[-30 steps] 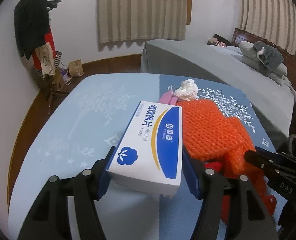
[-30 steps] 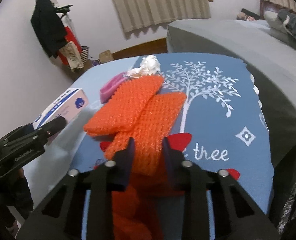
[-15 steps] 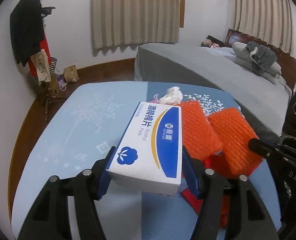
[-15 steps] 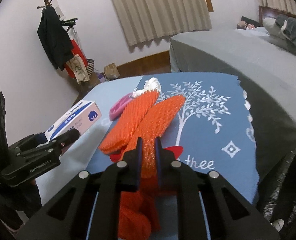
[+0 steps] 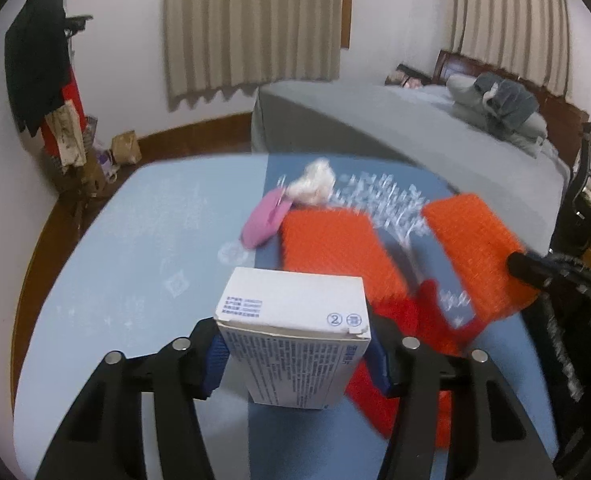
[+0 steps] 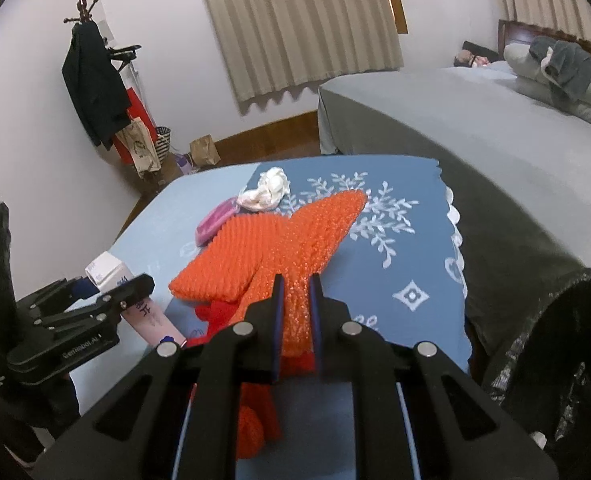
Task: Collect trash
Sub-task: 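Carry the box and orange pad over the black bin and open both grippers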
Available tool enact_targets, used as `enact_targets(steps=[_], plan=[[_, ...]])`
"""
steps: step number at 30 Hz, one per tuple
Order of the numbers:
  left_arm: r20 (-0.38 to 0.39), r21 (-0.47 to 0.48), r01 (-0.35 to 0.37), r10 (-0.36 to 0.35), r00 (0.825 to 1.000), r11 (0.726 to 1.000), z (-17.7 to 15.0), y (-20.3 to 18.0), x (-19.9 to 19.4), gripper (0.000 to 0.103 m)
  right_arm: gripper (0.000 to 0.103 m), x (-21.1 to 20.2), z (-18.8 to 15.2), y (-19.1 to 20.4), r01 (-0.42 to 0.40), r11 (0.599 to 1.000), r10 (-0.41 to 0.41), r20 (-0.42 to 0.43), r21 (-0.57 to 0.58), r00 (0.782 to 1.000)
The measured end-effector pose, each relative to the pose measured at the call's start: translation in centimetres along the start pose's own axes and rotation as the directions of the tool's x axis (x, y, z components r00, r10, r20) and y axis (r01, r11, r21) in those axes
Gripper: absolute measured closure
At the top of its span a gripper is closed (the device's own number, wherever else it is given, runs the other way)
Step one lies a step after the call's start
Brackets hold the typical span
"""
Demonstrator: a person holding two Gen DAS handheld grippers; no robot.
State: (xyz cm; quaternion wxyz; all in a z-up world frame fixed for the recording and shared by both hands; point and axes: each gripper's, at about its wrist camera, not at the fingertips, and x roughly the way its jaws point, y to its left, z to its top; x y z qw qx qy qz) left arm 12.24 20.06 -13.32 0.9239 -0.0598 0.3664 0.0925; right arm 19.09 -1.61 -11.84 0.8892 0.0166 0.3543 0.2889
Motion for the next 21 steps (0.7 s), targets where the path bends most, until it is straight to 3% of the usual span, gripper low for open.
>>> enact_targets(steps=[9, 18, 20, 21], plan=[[-0.095, -0.006, 0.011, -0.012, 0.995, 1.0, -3.2, 0.3, 1.2, 0.044, 0.092, 0.6, -0.6, 0.2, -0.009, 1.0, 0.009, -0.022, 0.003, 1.0], [-0.156, -0.029, -0.021, 0.016, 0.988, 0.999, -5.6, 0.8, 2.2, 0.038, 0.092, 1.0, -0.9, 0.5, -0.02, 1.0, 0.02, -0.041, -0.002, 0.999], [-0.147, -0.028, -0.026, 0.022, 0.989, 0.999, -5.6, 0.7, 2.3, 0.039, 0.092, 1.0, -1.0, 0.7, -0.024, 1.0, 0.023, -0.042, -0.004, 0.999], [-0.143, -0.026, -0.026, 0.022, 0.989, 0.999, -5.6, 0.7, 2.2, 0.046, 0.092, 1.0, -1.0, 0.7, -0.025, 1.0, 0.024, -0.041, -0.006, 0.999]])
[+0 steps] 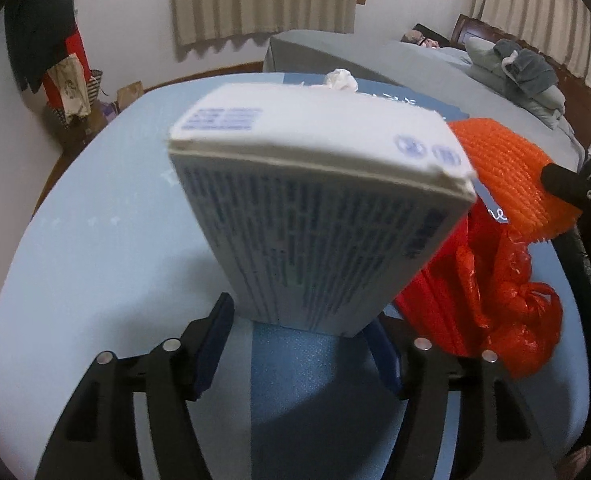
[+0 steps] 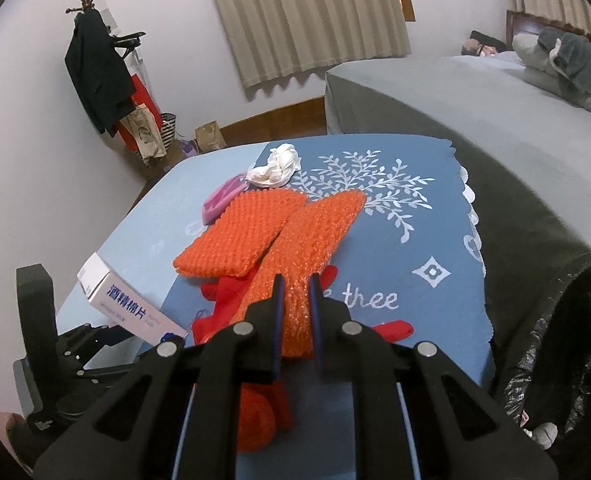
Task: Collect trash
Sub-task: 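Carry the box and orange pad over the black bin and open both grippers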
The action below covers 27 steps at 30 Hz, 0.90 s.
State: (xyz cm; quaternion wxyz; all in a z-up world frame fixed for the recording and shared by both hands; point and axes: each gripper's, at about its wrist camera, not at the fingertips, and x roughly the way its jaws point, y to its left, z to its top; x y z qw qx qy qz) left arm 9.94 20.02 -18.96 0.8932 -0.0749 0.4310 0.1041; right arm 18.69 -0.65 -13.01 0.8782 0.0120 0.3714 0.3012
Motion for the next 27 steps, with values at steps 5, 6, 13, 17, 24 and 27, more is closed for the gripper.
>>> enact_targets(steps=[5, 6, 13, 17, 24, 27], plan=[[0.031, -0.022, 0.046, -0.045, 0.998, 0.999, 0.2, 0.3, -0.4, 0.048, 0.092, -0.2, 0.0, 0.0, -0.002, 1.0, 0.002, 0.004, -0.001, 1.0], [0.043, -0.022, 0.049, -0.048, 0.998, 0.999, 0.3, 0.3, -0.6, 0.049, 0.092, -0.2, 0.0, 0.0, -0.001, 1.0, 0.001, 0.005, -0.002, 1.0], [0.104, -0.009, 0.064, -0.063, 0.993, 0.998, 1.7, -0.2, -2.3, 0.049, 0.092, -0.6, 0.1, -0.1, -0.001, 1.0, 0.001, 0.012, 0.005, 1.0], [0.121, 0.012, 0.065, -0.066, 0.991, 0.998, 2.8, -0.9, -3.0, 0.049, 0.092, -1.5, 0.5, -0.3, 0.0, 1.0, 0.0, 0.035, 0.008, 0.999], [0.165, 0.043, 0.094, -0.1, 0.981, 0.995, 4.8, -3.1, -4.5, 0.049, 0.092, -3.6, 1.1, -1.0, 0.016, 1.0, -0.017, 0.075, 0.015, 0.997], [0.183, 0.068, 0.11, -0.12, 0.976, 0.992, 5.7, -4.7, -5.2, 0.048, 0.092, -4.7, 1.3, -1.7, 0.033, 0.999, -0.035, 0.089, 0.024, 0.995]])
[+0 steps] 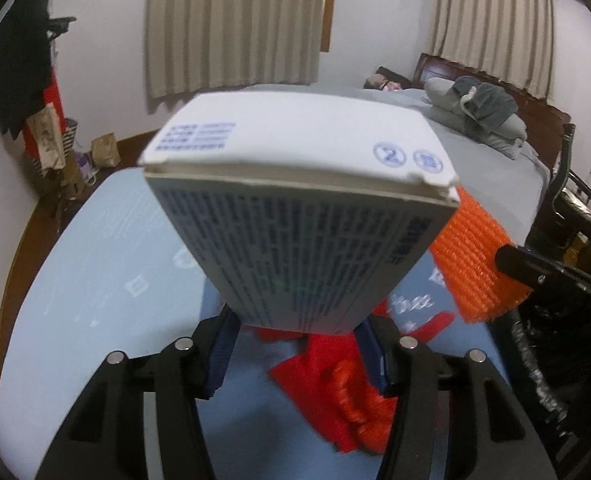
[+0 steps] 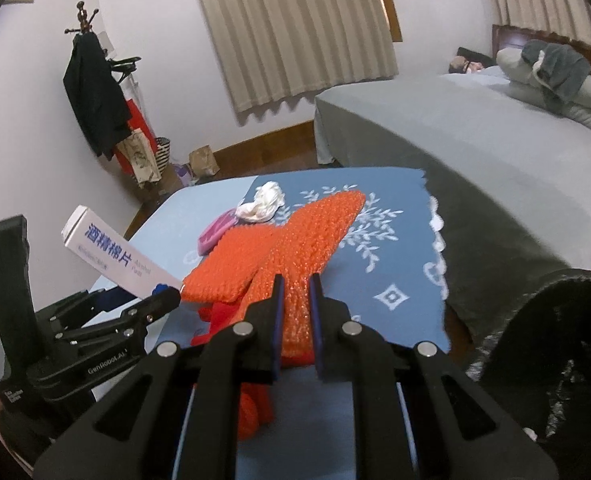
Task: Collect trash
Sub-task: 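Carry the box and orange pad over the black bin and open both grippers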
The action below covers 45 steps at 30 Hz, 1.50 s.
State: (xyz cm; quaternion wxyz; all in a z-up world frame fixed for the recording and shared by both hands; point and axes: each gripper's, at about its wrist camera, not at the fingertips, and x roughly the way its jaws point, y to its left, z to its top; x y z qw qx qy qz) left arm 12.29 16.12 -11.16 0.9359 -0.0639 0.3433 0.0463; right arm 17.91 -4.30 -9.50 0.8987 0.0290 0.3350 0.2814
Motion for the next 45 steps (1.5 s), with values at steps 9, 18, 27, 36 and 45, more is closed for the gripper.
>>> enact_targets(steps=[9, 18, 27, 36, 45], plan=[[0.026, 0.064, 0.077, -0.079, 0.997, 0.995, 2.1, -4.9, 0.1, 0.048, 0.092, -3.7, 0.3, -3.0, 0.055, 0.998, -0.057, 0.054, 0.032, 0.997], [0.023, 0.146, 0.19, -0.195, 0.98, 0.971, 2.6, -10.9, 0.1, 0.048, 0.092, -8.1, -0.9, -8.0, 0.161, 0.983, -0.169, 0.088, 0.088, 0.982], [0.001, 0.237, 0.315, -0.325, 0.946, 0.919, 2.6, -18.2, 0.1, 0.048, 0.092, -12.6, -3.8, -13.7, 0.29, 0.942, -0.307, 0.082, 0.171, 0.948], [-0.074, 0.306, 0.448, -0.448, 0.891, 0.84, 1.5, -25.0, 0.1, 0.047, 0.088, -16.3, -7.0, -18.2, 0.395, 0.887, -0.419, 0.058, 0.237, 0.906], [-0.108, 0.312, 0.499, -0.491, 0.864, 0.809, 0.9, -26.7, -0.3, 0.016, 0.037, -18.0, -8.5, -20.9, 0.466, 0.835, -0.502, 0.057, 0.293, 0.863]])
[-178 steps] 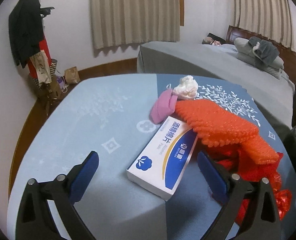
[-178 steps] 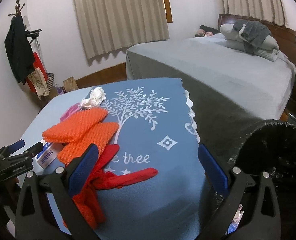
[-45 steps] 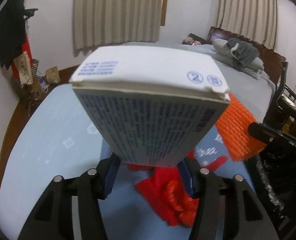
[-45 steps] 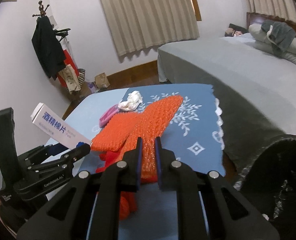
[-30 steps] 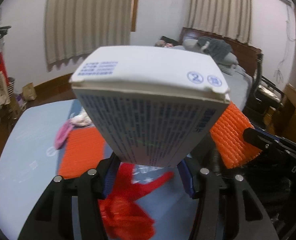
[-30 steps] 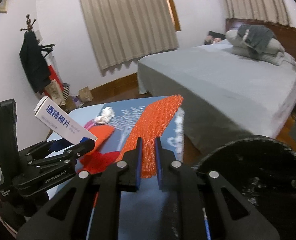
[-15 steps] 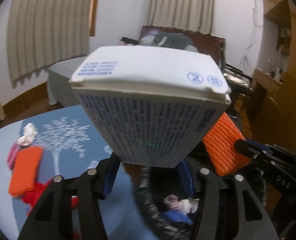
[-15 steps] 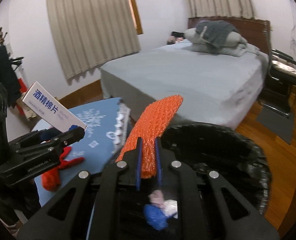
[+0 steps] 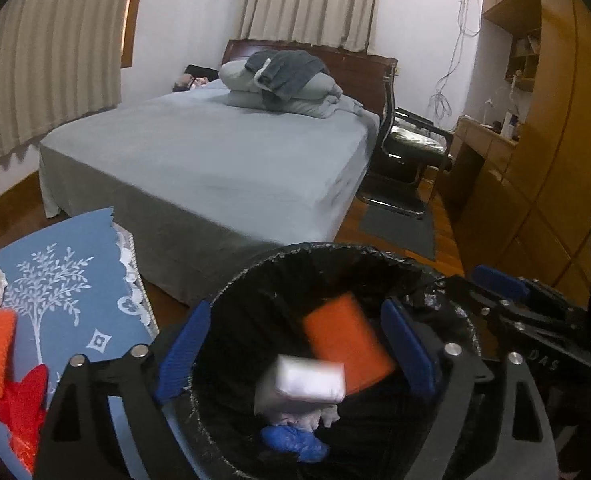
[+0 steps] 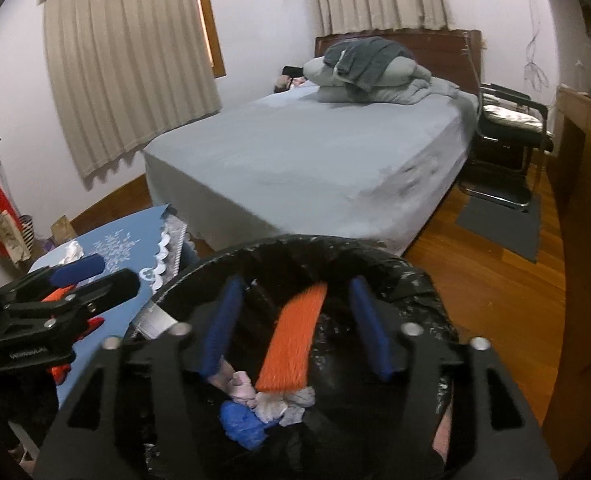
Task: Collect trash
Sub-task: 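Carry the box and orange pad over the black bin and open both grippers, then grasp the second orange mesh pad with the left gripper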
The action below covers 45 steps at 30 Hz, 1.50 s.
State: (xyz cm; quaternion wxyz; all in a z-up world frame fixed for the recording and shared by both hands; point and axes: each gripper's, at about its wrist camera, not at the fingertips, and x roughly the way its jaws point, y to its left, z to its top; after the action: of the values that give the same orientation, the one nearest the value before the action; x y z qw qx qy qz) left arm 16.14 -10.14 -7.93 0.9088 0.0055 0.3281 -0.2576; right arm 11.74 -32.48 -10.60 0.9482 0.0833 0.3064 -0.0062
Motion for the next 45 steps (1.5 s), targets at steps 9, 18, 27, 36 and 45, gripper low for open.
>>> enact_targets(steps=[9, 18, 27, 36, 45], plan=[[0.023, -0.047, -0.084, 0.085, 0.996, 0.995, -0.2, 2.9, -1.9, 0.009, 0.01, -0.4, 0.5, 1.0, 0.011, 1.0, -0.011, 0.03, 0.007, 1.0], [0.045, -0.102, -0.241, 0.247, 0.968, 0.965, -1.7, 7.9, -5.1, 0.008, 0.007, 0.5, 0.9, 5.4, -0.057, 0.998, 0.057, 0.019, -0.022, 0.998], [0.033, -0.205, -0.4, 0.415, 0.909, 0.893, -4.2, 15.4, -8.8, 0.008, 0.007, 2.9, 1.5, 12.4, -0.161, 0.983, 0.16, -0.011, -0.087, 0.987], [-0.012, -0.273, -0.506, 0.523, 0.852, 0.818, -6.5, 22.8, -10.8, 0.008, 0.007, 5.9, 1.4, 19.9, -0.253, 0.954, 0.247, -0.059, -0.161, 0.967], [-0.1, -0.313, -0.521, 0.518, 0.85, 0.794, -8.3, 28.7, -8.6, 0.017, 0.007, 9.4, 0.5, 25.3, -0.291, 0.929, 0.272, -0.113, -0.227, 0.956]])
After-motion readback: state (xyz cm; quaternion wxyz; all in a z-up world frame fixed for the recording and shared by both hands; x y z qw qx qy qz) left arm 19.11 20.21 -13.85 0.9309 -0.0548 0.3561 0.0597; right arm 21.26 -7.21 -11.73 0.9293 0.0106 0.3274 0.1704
